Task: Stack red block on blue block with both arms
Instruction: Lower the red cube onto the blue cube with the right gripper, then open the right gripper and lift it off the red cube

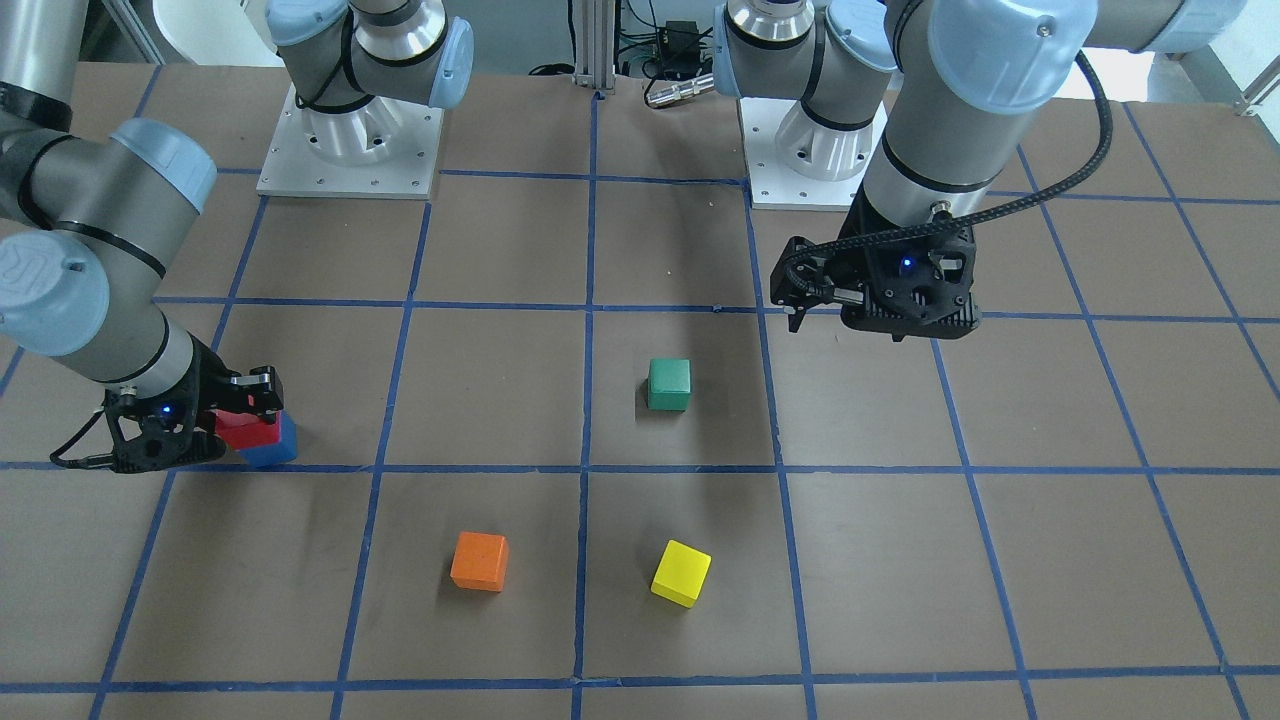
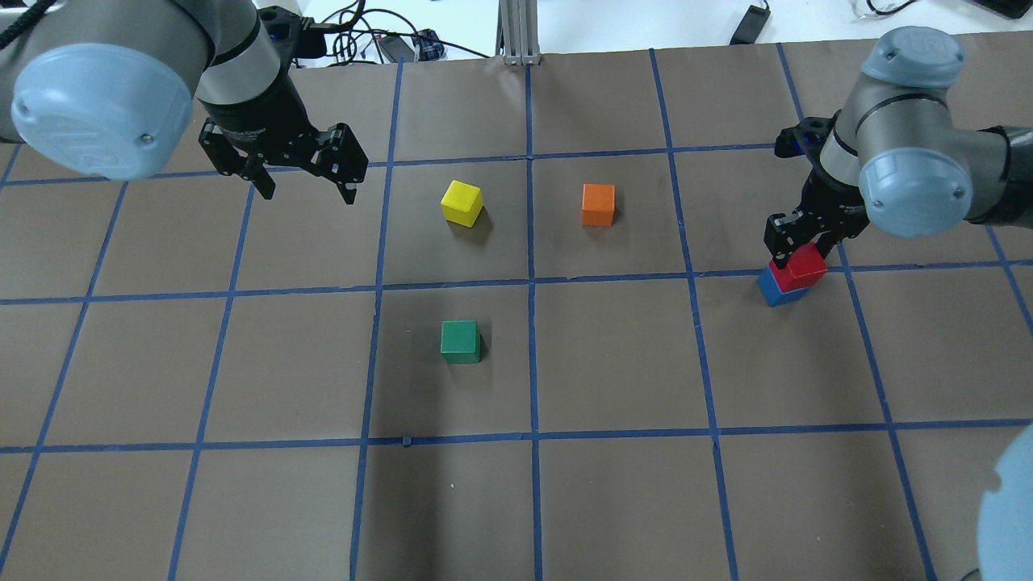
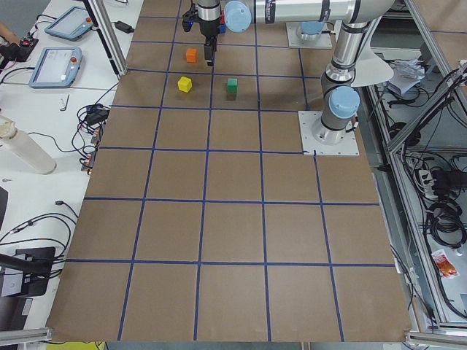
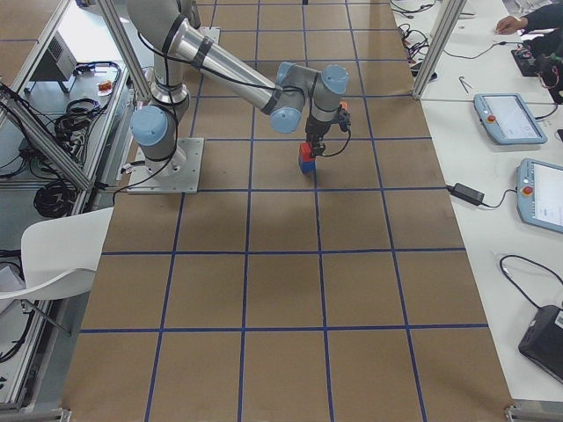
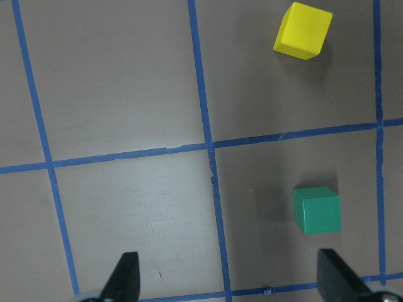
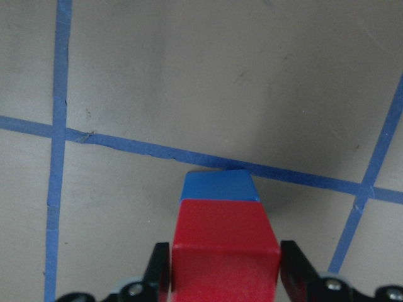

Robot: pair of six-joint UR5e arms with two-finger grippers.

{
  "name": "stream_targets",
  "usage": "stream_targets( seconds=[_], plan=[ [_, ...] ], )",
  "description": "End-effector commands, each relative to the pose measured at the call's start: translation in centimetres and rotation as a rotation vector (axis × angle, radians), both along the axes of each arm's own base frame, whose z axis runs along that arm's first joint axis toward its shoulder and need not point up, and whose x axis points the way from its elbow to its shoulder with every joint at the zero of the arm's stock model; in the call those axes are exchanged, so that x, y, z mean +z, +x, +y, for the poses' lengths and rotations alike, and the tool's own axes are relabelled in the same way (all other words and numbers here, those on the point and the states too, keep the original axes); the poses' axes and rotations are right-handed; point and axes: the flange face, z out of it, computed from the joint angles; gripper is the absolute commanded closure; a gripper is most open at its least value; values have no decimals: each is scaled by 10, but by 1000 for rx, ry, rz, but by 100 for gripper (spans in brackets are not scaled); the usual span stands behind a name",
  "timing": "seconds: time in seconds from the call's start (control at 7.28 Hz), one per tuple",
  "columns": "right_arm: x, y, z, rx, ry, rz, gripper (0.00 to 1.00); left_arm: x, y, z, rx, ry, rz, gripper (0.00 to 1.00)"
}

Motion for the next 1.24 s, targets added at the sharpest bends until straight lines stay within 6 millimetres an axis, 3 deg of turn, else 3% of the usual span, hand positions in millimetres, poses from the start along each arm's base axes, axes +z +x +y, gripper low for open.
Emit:
stream_targets(
  seconds=[0.0,0.14,0.41,0.69,0.96,1.1],
  plan=[
    [1,0,-1,0,-3,-1,23,0,0,0,0,1,0,0],
    [4,-1,-2,-5,-11,3,15,0,0,0,0,1,0,0],
    [35,-1,-15,-6,-59,17,0,0,0,0,0,1,2,0],
    [88,3,-19,-3,-35,8,0,0,0,0,0,1,2,0],
    [151,9,-6,-11,-20,3,0,-1,0,-1,0,2,2,0],
    [179,32,7,-63,-26,16,0,0,0,0,0,1,0,0]
  ],
)
